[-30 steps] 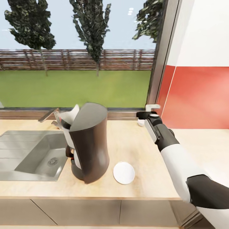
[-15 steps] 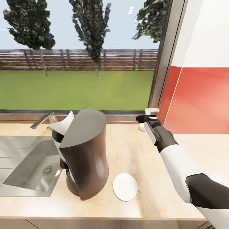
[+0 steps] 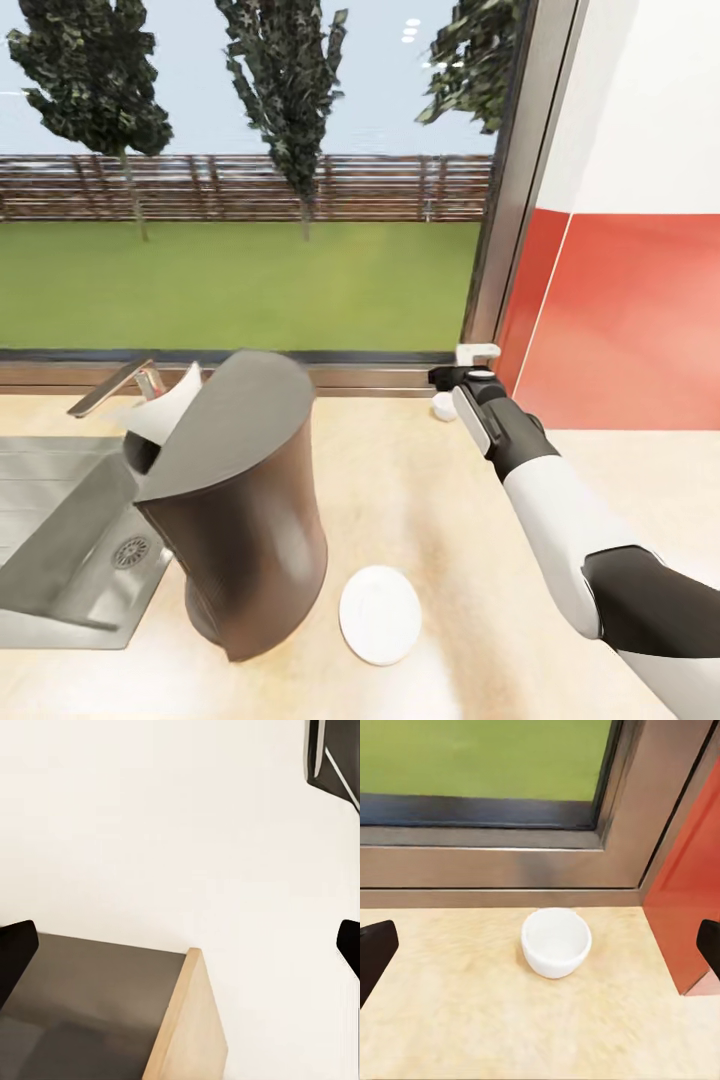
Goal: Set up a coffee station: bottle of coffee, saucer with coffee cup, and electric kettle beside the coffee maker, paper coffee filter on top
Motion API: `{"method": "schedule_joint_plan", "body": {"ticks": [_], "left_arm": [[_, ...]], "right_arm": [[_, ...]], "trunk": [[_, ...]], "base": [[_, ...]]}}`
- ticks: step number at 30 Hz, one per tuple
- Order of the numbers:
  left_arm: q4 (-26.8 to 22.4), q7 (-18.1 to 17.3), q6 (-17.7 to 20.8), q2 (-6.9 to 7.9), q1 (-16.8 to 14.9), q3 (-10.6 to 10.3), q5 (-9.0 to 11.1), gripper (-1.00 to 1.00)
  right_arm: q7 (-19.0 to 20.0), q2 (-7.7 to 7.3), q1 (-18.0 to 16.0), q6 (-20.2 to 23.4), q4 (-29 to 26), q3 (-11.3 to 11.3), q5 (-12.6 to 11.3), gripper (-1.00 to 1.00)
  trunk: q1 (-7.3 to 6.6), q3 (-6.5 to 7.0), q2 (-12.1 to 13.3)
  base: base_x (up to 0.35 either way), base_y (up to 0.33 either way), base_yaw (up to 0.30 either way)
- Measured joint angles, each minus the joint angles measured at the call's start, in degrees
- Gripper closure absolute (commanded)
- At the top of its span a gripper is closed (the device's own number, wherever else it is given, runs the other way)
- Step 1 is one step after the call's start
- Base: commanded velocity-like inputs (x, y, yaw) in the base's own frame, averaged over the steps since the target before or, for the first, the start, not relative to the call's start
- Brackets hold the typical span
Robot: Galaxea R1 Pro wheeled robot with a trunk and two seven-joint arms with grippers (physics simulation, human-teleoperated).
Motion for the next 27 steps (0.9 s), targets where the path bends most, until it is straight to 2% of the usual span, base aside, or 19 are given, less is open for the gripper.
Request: {"method": "schedule_joint_plan", "body": {"ticks": [8, 15, 27], "left_arm": [[0.07, 0.07, 0.01, -0.12, 0.0, -0.01, 0.05, -1.0], [1.58, 0.01, 0.03, 0.13, 0.12, 0.02, 0.07, -1.0], [1.65, 0.09, -0.04, 0.31, 0.12, 0.08, 0.07, -1.0]], "right_arm": [[0.0, 0.04, 0.04, 0.0, 0.93, 0.08, -0.04, -1.0], [0.0, 1.04, 0.07, -0.01, 2.5, 0.11, -0.05, -1.0], [-0.01, 1.18, 0.03, 0.0, 2.58, 0.16, -0.06, -1.0]], "trunk": [[0.01, 0.0, 0.01], [0.02, 0.0, 0.01], [0.02, -0.38, 0.01]], "base": [[0.187, -0.131, 0.0], [0.014, -0.009, 0.0], [0.003, 0.0, 0.034]]}}
